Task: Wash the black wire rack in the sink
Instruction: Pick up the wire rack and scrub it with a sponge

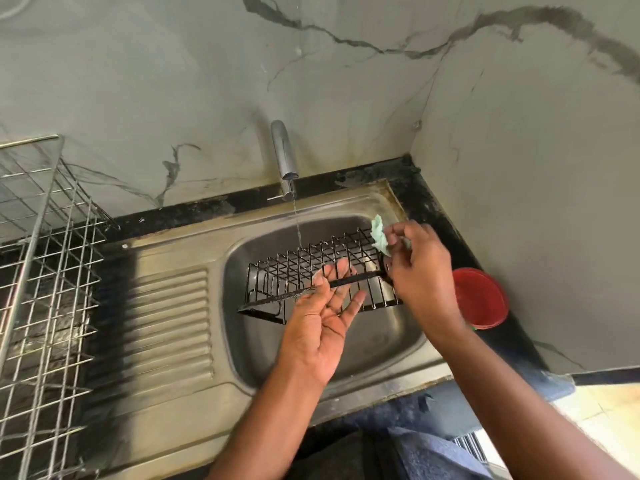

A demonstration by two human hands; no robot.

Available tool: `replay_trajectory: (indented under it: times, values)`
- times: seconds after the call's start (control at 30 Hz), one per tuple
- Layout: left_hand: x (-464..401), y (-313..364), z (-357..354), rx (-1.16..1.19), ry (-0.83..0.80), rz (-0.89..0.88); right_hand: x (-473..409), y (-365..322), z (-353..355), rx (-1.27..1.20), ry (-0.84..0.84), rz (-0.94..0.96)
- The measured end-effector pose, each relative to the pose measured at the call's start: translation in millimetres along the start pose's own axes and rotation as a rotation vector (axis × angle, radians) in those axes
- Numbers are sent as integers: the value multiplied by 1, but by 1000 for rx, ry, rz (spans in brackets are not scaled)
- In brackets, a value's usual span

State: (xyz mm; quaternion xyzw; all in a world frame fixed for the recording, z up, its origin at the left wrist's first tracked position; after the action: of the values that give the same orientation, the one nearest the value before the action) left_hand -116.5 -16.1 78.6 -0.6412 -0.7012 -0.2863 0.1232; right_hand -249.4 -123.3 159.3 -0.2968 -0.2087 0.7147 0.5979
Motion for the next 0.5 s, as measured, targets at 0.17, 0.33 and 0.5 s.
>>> replay_trajectory:
  times: [0.17,0.33,0.5]
  values:
    - [0,-3,3,4,50,-6,28,-75,3,253,-70,671]
    - [4,4,-5,-32,25,-52,27,-83,-7,476,-167,796]
    - [9,14,-6,-54,-3,-61,-1,-57,33,366,20,600]
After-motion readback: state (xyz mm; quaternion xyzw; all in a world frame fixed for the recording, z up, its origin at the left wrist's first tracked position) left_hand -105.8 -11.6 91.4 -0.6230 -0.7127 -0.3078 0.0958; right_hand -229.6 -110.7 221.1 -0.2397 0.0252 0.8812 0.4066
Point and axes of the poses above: each hand's wrist, its own x-axis away from the middle knuckle, its own z-axis out of the back of the hand, y = z × x, the point moved 9 cm from there along -x, towards the middle knuckle, and after that the axes turned 10 degrees about x, right-handed, at the moved point
